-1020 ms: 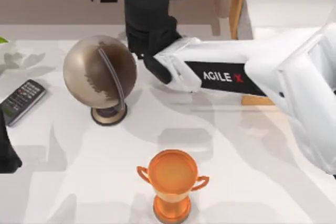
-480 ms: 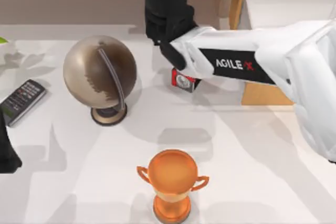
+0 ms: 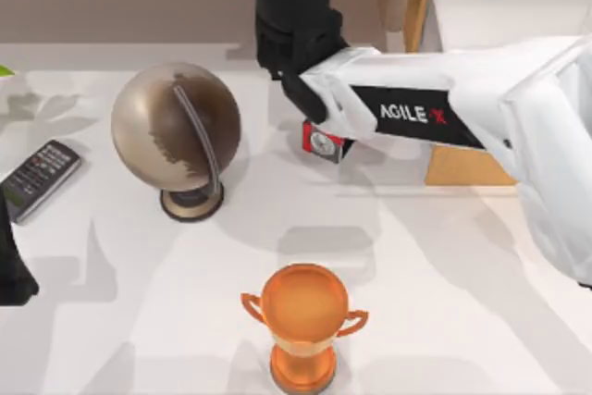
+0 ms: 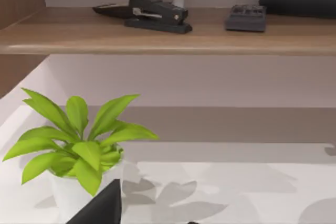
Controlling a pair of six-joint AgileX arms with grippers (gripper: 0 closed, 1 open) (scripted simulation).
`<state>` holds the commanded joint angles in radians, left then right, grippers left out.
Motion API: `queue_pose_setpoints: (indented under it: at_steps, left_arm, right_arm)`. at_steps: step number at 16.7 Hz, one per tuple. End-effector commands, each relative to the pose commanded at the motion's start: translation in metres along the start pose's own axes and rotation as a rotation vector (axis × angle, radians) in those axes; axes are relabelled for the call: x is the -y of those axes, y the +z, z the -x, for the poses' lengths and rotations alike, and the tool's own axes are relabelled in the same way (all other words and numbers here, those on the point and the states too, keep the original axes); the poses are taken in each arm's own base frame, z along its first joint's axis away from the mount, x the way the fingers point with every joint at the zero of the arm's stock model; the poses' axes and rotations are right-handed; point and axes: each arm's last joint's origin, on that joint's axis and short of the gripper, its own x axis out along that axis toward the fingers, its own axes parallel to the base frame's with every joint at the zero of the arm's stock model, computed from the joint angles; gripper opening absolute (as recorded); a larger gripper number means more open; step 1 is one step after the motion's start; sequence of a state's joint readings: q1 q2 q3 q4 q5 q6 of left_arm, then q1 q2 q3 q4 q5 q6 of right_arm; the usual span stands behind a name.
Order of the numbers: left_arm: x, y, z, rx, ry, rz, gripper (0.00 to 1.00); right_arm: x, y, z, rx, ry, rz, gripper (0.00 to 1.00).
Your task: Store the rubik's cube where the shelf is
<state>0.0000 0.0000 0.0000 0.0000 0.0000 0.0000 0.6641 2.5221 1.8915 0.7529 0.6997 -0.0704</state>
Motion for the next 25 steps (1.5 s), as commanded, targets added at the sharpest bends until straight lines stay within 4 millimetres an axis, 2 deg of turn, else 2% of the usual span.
queue_pose_setpoints:
  at_steps: [4, 5, 14, 17, 21, 25]
  left_arm:
    - [0.000, 0.000, 0.000, 0.000, 0.000, 0.000, 1.00]
    - [0.000, 0.000, 0.000, 0.000, 0.000, 0.000, 1.00]
    - [0.000, 0.000, 0.000, 0.000, 0.000, 0.000, 1.00]
    - [0.000, 0.000, 0.000, 0.000, 0.000, 0.000, 1.00]
    - [0.000, 0.000, 0.000, 0.000, 0.000, 0.000, 1.00]
    - [0.000, 0.000, 0.000, 0.000, 0.000, 0.000, 1.00]
  right_arm:
    - [0.000, 0.000, 0.000, 0.000, 0.000, 0.000, 0.98]
    - [0.000, 0.000, 0.000, 0.000, 0.000, 0.000, 1.00]
    - [-0.001, 0.000, 0.001, 0.000, 0.003, 0.000, 1.00]
    - [0.002, 0.009, 0.007, 0.035, 0.021, 0.010, 1.00]
    - [0.017, 0.031, 0.034, 0.163, 0.076, 0.040, 1.00]
    - [0.042, 0.043, 0.080, 0.316, 0.142, 0.139, 1.00]
